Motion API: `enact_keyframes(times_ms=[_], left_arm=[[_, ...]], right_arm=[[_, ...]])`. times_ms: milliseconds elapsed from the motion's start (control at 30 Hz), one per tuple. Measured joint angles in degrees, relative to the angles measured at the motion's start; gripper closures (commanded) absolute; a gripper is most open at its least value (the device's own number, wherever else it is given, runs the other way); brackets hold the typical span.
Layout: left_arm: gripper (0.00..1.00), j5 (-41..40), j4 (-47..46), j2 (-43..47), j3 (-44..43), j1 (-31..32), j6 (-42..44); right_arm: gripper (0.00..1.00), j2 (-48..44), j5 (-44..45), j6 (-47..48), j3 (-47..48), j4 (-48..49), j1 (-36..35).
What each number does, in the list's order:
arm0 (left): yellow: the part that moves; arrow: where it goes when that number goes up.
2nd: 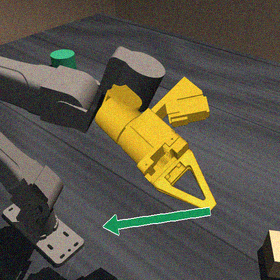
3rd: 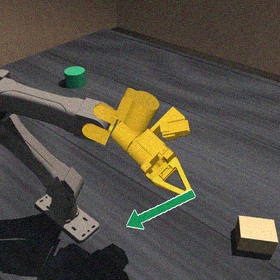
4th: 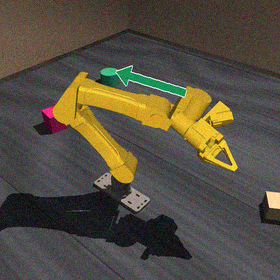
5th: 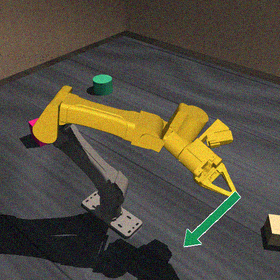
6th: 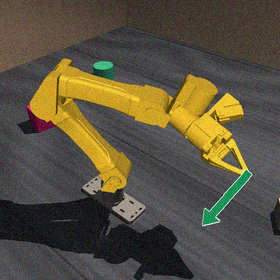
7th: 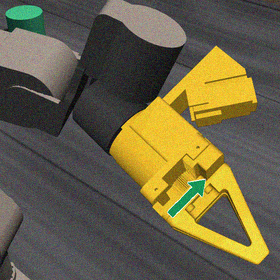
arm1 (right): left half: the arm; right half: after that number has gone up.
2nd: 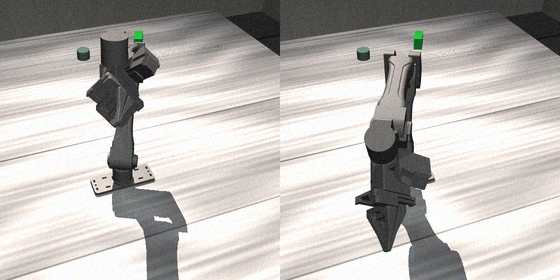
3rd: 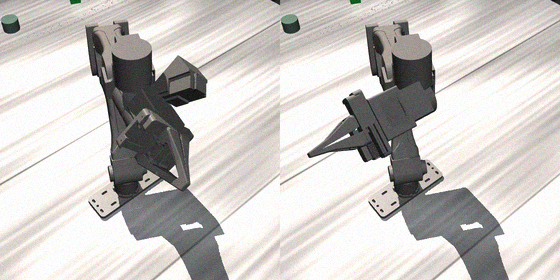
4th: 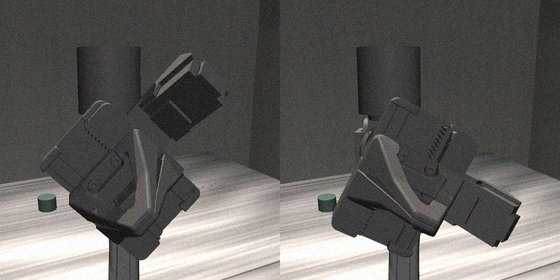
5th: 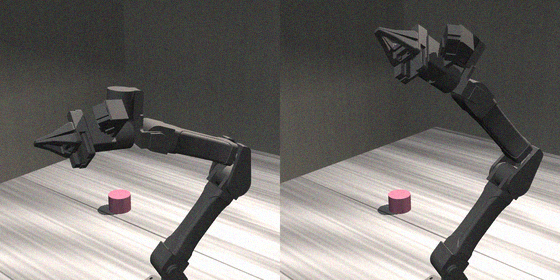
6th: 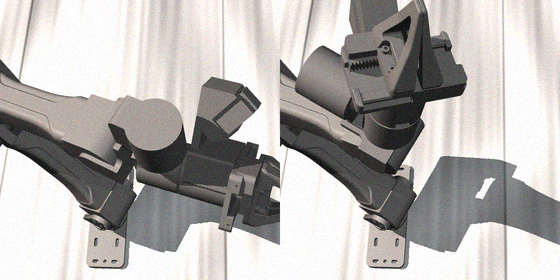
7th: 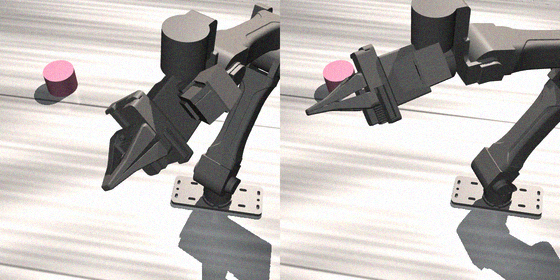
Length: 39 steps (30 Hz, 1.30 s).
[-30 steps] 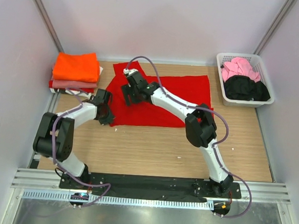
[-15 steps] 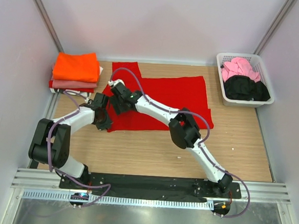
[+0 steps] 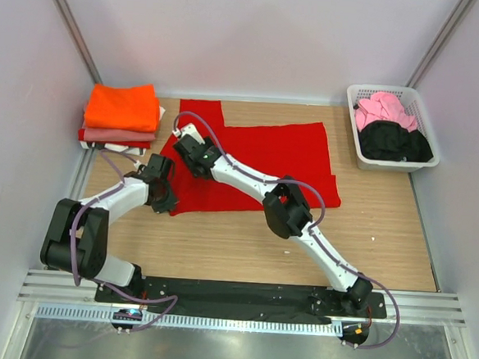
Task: Fold and stack the t-shirts
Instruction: Fold the tshirt
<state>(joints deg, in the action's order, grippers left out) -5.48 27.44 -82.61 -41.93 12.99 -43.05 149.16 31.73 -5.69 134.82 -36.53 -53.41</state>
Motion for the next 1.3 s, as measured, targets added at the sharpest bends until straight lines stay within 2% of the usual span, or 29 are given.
enact_keyframes(times_ms=[233, 467, 533, 600, 633, 700, 733, 800, 933, 1033, 1167, 1300], left_arm=[[1.00, -0.15, 0.07, 0.70, 0.59, -0.02, 0.04], [1.00, -0.48, 0.24, 0.90, 0.72, 0.00, 0.04], [0.94, -0.52, 0.28, 0.92, 0.72, 0.00, 0.02], [0.79, -0.63, 0.55, 1.01, 0.72, 0.00, 0.07], [0.57, -0.76, 0.79, 1.05, 0.72, 0.00, 0.13], [0.40, -1.03, 1.53, 2.01, 0.72, 0.00, 0.57], [0.25, -1.29, 2.56, 3.02, 0.72, 0.00, 0.26], [0.16, -1.68, 4.85, 5.60, 0.66, 0.00, 0.17], [0.15, -3.06, 10.16, 12.52, -1.92, 0.04, -0.02], [0.15, -4.42, 11.63, 16.76, -5.73, 0.07, -0.22], [0.18, -4.33, 10.14, 17.42, -8.33, 0.07, -0.46], [0.25, -2.32, 5.81, 10.84, -8.41, 0.11, -0.46]], right_arm=[[0.23, 0.98, 4.63, 4.37, 4.26, 1.22, 3.52], [0.16, 0.20, 7.17, 6.51, 7.96, 4.98, 14.25], [0.15, -2.16, 7.32, 6.45, 4.87, 5.25, 17.18], [0.14, -7.82, 6.84, 4.94, -3.28, 6.27, 18.86], [0.14, -11.34, 6.40, 3.80, -8.11, 6.45, 19.10], [0.13, -19.85, 4.46, 0.83, -18.82, 7.21, 18.53], [0.13, -24.13, 3.54, -0.55, -23.37, 7.58, 17.94], [0.12, -32.52, 1.42, -3.54, -32.46, 9.29, 16.79], [0.11, -49.72, -2.99, -8.92, -48.85, 12.66, 15.06], [0.11, -60.26, -6.97, -12.74, -60.30, 15.61, 16.85], [0.15, -66.20, -14.38, -17.09, -73.02, 18.97, 22.99], [0.16, -65.72, -20.22, -19.50, -81.55, 19.28, 28.30]])
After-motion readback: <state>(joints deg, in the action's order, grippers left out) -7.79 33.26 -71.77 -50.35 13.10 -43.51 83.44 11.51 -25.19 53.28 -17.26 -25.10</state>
